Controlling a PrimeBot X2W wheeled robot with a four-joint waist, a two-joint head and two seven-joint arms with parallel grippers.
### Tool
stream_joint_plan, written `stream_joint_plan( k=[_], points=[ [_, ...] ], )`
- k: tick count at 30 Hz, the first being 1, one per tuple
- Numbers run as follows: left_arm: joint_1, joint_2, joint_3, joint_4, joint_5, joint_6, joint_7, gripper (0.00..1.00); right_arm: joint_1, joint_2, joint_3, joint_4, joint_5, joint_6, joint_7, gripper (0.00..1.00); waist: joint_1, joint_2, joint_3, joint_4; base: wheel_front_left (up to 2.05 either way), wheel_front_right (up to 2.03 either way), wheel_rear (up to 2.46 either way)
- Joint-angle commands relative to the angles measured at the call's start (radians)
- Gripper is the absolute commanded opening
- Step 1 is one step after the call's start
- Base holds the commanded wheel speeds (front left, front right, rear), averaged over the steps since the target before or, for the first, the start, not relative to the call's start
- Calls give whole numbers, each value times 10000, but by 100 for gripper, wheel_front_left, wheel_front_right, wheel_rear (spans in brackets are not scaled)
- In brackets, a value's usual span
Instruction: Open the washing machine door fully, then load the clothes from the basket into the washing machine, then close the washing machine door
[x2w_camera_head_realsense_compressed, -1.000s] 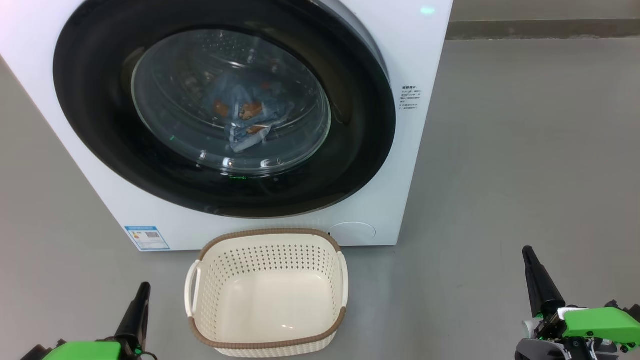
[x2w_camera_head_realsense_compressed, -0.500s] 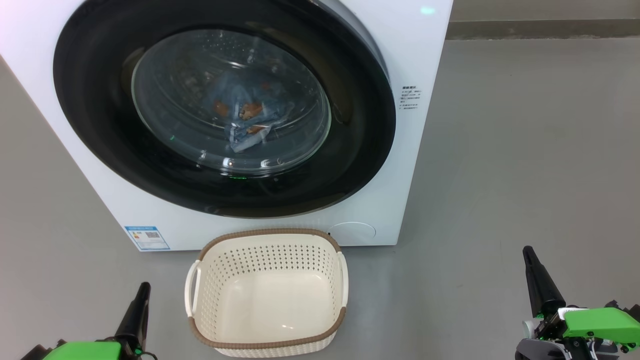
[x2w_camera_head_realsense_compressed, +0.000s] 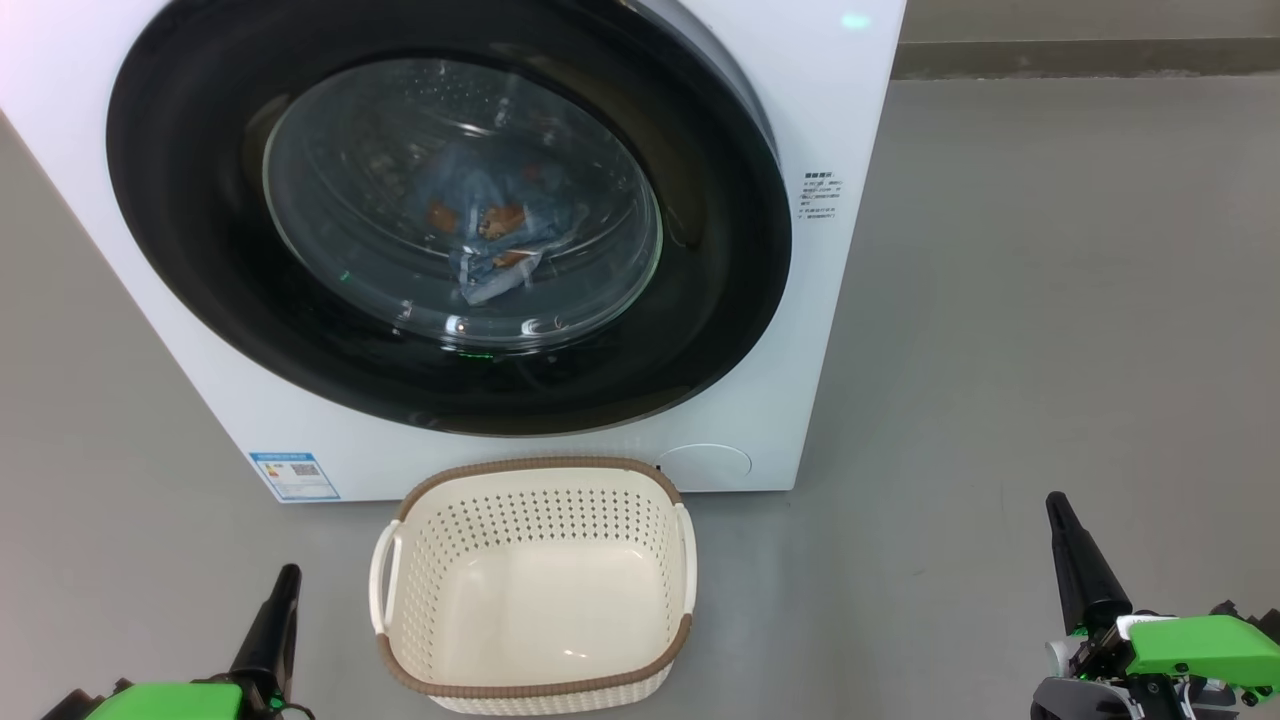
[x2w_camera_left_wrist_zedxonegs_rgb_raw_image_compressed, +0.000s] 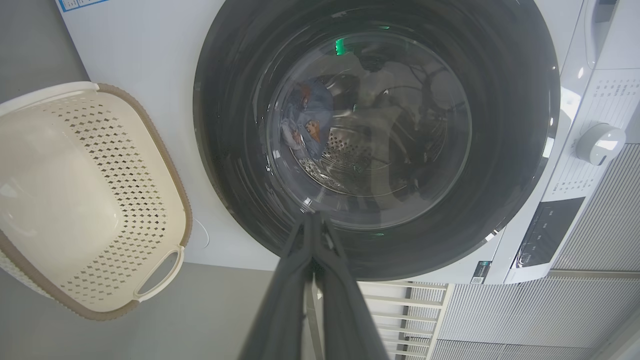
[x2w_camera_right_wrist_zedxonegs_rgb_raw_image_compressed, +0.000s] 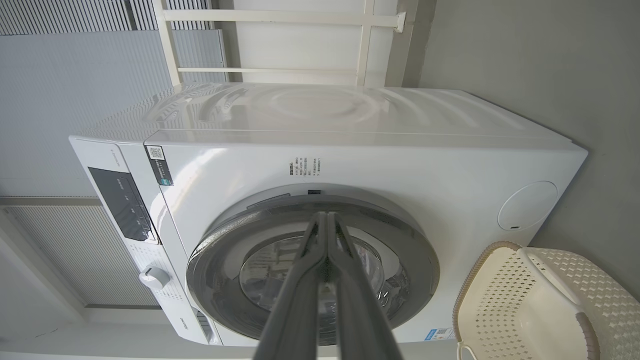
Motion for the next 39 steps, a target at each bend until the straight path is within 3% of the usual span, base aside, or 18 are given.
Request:
stream_joint_plan(
  k=[1,39],
  points=[
    [-414,131,353,-292,-75,-31,69,0,-109,-10,216,-304,-33,16,78,0,0,0,0,0,0,0,0],
    [-414,130,354,-293,-74,-31,70,0,-110,-2,205,-303,-42,16,87,0,0,0,0,0,0,0,0]
  ],
)
